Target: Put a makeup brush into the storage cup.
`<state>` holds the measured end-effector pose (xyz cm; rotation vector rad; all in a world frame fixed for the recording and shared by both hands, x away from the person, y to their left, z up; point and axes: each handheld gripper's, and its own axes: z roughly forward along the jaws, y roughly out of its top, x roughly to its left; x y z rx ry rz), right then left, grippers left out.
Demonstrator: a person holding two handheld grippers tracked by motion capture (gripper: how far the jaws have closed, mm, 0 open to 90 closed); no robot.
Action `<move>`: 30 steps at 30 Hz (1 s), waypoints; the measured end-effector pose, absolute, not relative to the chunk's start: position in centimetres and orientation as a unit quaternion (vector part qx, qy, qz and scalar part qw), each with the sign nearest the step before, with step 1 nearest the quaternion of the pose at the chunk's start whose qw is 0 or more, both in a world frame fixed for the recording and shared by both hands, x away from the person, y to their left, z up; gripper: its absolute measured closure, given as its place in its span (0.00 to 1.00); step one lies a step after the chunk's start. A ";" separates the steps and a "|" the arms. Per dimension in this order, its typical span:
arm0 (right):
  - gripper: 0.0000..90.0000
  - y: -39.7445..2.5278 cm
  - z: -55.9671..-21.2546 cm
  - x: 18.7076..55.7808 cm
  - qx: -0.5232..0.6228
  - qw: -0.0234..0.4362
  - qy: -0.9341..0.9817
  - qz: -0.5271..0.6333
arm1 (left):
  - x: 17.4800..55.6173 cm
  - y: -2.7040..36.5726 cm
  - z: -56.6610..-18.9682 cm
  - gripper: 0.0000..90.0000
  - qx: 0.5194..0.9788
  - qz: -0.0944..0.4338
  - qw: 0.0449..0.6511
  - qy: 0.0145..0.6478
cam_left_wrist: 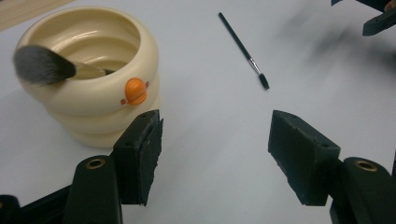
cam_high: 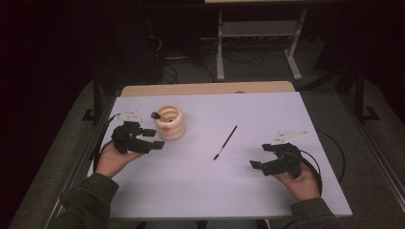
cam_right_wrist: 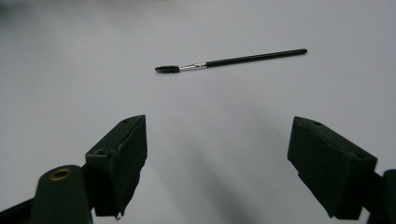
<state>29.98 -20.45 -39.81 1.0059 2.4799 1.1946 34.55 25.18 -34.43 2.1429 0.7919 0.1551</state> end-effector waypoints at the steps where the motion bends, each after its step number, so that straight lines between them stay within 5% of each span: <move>1: 0.21 -20.4 -39.8 30.0 0.340 0.106 0.842 0.405 | 34.6 25.0 -34.4 0.38 0.853 0.061 0.413 0.313; 30: 0.21 -20.4 -40.0 29.8 0.338 0.113 0.847 0.393 | 35.6 17.7 -35.7 0.38 0.863 0.033 0.413 0.288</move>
